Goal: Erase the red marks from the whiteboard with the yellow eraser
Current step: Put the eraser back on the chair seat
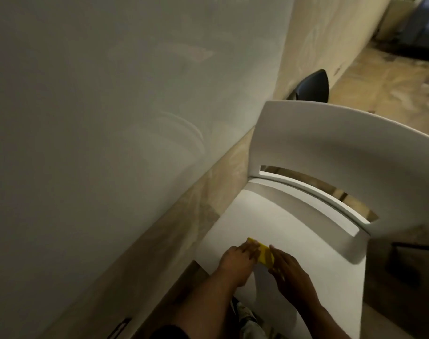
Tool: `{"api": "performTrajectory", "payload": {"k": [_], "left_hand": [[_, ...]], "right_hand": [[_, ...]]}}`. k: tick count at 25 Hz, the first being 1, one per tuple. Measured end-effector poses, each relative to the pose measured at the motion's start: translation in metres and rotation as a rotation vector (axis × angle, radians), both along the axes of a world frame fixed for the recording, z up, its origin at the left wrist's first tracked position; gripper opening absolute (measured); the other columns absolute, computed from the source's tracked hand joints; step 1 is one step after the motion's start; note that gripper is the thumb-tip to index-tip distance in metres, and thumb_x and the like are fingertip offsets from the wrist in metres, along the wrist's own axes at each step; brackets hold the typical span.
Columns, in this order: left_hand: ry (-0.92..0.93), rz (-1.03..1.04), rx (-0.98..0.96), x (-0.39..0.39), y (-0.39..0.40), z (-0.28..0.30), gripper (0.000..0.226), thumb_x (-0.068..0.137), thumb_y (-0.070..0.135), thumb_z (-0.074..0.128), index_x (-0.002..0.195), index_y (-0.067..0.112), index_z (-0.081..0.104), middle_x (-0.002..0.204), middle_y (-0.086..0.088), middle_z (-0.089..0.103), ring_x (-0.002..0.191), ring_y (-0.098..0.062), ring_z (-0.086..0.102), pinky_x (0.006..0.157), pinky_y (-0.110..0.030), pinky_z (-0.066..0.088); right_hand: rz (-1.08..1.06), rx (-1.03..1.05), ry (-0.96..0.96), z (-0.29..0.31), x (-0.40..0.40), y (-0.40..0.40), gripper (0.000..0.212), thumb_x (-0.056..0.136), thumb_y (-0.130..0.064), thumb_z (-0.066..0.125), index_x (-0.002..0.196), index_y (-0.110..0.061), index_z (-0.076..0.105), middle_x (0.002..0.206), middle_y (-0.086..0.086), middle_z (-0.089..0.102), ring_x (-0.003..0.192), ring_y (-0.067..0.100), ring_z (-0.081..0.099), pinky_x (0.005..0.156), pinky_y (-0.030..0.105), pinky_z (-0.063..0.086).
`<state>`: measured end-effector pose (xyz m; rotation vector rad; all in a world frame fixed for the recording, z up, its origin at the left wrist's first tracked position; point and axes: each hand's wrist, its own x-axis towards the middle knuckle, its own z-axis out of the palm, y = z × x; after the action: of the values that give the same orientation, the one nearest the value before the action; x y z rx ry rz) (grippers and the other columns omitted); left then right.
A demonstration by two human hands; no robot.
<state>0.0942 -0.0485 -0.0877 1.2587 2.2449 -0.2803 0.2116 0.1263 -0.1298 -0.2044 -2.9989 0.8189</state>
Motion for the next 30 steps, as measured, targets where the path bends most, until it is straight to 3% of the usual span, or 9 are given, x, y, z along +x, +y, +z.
{"api": "performTrajectory", "payload": {"k": [4, 7, 12, 19, 24, 27, 30], "left_hand": [[-0.034, -0.011, -0.061, -0.004, 0.020, -0.006, 0.087, 0.108, 0.008, 0.053, 0.172, 0.012, -0.005, 0.179, -0.006, -0.014, 0.167, -0.025, -0.003, 0.127, -0.045, 0.029], [-0.033, -0.003, -0.081, -0.015, 0.032, -0.007, 0.087, 0.109, 0.009, 0.052, 0.172, 0.014, -0.009, 0.179, -0.002, -0.016, 0.167, -0.021, -0.004, 0.125, -0.044, 0.032], [-0.026, 0.046, -0.083, -0.035, 0.048, -0.005, 0.075, 0.115, 0.016, 0.042, 0.173, 0.016, -0.006, 0.180, 0.002, -0.013, 0.167, -0.018, -0.002, 0.125, -0.046, 0.035], [-0.066, 0.115, -0.125, -0.044, 0.061, -0.012, 0.064, 0.120, 0.030, 0.027, 0.173, 0.015, -0.005, 0.180, 0.003, -0.010, 0.167, -0.016, -0.005, 0.128, -0.050, 0.029], [-0.085, 0.135, -0.116, -0.036, 0.064, -0.026, 0.064, 0.120, 0.034, 0.025, 0.172, 0.012, -0.003, 0.181, -0.001, -0.006, 0.167, -0.018, -0.003, 0.131, -0.046, 0.023], [-0.098, 0.149, -0.119, -0.039, 0.067, -0.030, 0.064, 0.119, 0.035, 0.025, 0.172, 0.012, -0.004, 0.181, 0.000, -0.006, 0.167, -0.018, -0.004, 0.132, -0.046, 0.022], [-0.066, 0.160, -0.083, -0.044, 0.064, -0.023, 0.069, 0.118, 0.041, 0.029, 0.173, 0.012, -0.002, 0.180, -0.002, -0.009, 0.167, -0.018, -0.006, 0.133, -0.044, 0.020]], "right_hand": [[0.019, 0.052, 0.002, -0.011, -0.005, 0.011, 0.070, 0.083, 0.000, 0.087, 0.145, 0.002, 0.055, 0.132, 0.020, 0.068, 0.116, 0.042, 0.069, 0.103, 0.058, 0.053], [-0.027, 0.032, -0.054, -0.016, -0.018, 0.020, 0.065, 0.095, -0.005, 0.076, 0.153, -0.002, 0.047, 0.145, 0.018, 0.059, 0.130, 0.040, 0.058, 0.117, 0.058, 0.042], [-0.124, 0.026, -0.184, -0.023, -0.037, 0.024, 0.062, 0.105, -0.011, 0.060, 0.161, -0.018, 0.035, 0.163, 0.006, 0.040, 0.151, 0.028, 0.035, 0.103, 0.046, 0.055], [-0.177, 0.166, -0.336, -0.031, -0.053, 0.022, 0.070, 0.108, -0.010, 0.047, 0.166, -0.032, 0.015, 0.169, 0.004, 0.024, 0.158, 0.027, 0.020, 0.099, 0.040, 0.055], [-0.190, 0.190, -0.324, -0.031, -0.047, 0.007, 0.068, 0.107, -0.007, 0.040, 0.167, -0.025, 0.013, 0.174, 0.010, 0.006, 0.160, 0.034, 0.012, 0.119, 0.044, 0.042], [-0.148, 0.222, -0.312, -0.036, -0.044, 0.010, 0.064, 0.112, -0.021, 0.041, 0.166, -0.024, 0.009, 0.173, 0.012, 0.002, 0.160, 0.036, 0.011, 0.129, 0.046, 0.025], [-0.125, 0.282, -0.259, -0.032, -0.038, 0.011, 0.064, 0.112, -0.048, 0.027, 0.166, -0.020, 0.008, 0.173, 0.012, 0.003, 0.160, 0.035, 0.011, 0.130, 0.047, 0.022]]}}
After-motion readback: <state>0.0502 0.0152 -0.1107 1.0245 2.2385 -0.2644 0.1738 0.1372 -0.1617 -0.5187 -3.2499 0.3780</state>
